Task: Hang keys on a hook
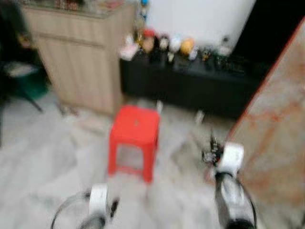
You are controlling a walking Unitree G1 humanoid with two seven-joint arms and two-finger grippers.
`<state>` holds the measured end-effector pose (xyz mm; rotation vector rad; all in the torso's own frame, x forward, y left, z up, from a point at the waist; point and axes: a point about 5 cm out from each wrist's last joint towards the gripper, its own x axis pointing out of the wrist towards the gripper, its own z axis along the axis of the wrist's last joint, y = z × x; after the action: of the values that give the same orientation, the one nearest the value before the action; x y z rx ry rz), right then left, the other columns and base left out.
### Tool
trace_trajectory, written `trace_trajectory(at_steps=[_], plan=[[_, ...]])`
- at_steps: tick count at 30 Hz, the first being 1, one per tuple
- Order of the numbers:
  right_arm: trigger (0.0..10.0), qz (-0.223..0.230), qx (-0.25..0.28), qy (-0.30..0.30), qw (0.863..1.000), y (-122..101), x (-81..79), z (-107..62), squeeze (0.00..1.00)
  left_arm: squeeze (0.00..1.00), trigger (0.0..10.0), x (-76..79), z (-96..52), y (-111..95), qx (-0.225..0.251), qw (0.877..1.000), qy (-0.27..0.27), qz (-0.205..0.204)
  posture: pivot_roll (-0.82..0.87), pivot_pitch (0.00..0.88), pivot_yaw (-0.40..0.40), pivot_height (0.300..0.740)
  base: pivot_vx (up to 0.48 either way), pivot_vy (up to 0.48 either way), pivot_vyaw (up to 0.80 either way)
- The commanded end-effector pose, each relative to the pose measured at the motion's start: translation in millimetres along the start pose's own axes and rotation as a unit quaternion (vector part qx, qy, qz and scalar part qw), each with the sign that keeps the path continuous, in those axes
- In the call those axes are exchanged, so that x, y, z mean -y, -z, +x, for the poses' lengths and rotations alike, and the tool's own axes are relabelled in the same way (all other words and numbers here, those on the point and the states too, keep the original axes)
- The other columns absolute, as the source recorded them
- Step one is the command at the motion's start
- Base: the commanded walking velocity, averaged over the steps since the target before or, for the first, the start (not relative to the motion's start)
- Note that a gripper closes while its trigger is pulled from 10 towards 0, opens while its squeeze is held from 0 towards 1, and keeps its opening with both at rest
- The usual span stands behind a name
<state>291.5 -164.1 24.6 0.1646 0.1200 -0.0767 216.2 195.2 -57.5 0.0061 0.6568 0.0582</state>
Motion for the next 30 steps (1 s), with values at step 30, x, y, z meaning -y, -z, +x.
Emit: trace_trajectory(at_steps=[30], plan=[[10.0,-0.026,0.06,0.034,0.997,-28,17.1,10.2,0.0,0.0,10.0,8.4,2.3,-3,0.0,1.0,0.011,-0.003,0.0,0.0,-0.064,0.74,0.0,-0.372,-0.08]])
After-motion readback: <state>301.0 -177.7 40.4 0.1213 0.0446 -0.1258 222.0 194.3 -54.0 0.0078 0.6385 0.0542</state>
